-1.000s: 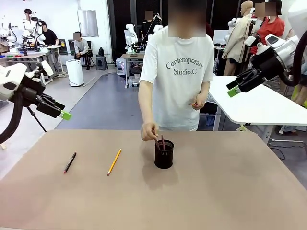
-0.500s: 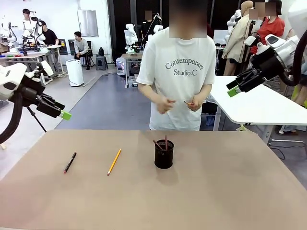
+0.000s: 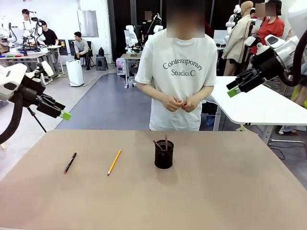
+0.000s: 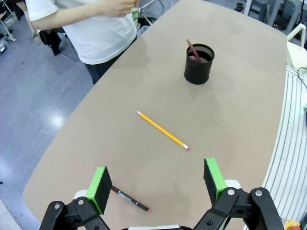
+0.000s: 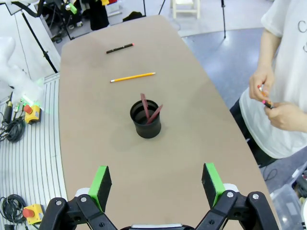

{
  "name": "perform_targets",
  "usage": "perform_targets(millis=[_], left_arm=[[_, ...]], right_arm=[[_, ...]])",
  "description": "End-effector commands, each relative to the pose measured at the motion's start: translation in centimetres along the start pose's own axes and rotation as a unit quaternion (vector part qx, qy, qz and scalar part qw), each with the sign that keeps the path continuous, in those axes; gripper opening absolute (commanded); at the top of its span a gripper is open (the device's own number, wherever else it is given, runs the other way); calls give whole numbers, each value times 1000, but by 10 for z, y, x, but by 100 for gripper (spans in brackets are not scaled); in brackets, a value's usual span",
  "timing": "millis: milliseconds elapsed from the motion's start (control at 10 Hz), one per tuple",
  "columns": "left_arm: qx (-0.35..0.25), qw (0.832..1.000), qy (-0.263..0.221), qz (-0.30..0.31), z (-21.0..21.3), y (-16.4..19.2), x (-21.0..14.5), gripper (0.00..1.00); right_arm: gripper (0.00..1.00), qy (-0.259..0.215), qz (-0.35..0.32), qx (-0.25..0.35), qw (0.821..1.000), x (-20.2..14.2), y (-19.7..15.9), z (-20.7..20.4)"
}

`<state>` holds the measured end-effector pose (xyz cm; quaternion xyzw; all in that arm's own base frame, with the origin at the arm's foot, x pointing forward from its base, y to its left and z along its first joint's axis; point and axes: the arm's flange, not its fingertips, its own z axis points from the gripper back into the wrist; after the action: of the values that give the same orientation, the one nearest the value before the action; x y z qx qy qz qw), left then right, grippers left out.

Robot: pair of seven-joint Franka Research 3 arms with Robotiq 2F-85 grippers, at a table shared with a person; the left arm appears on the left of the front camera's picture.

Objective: Place the pens into the pen holder.
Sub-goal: Pick up a writing instrument from the table and place it into the Pen holder.

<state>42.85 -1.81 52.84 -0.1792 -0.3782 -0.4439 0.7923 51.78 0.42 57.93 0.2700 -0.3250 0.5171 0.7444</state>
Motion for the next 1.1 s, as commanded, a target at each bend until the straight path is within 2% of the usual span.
perform_targets(millis=[0, 1000], left_arm=[[-4, 1000, -9, 0, 0, 1, 0, 100], [-4, 1000, -9, 0, 0, 1, 0, 100]], right_arm=[[100, 0, 1, 1, 1000, 1, 2, -1], [100, 0, 1, 1, 1000, 1, 2, -1]])
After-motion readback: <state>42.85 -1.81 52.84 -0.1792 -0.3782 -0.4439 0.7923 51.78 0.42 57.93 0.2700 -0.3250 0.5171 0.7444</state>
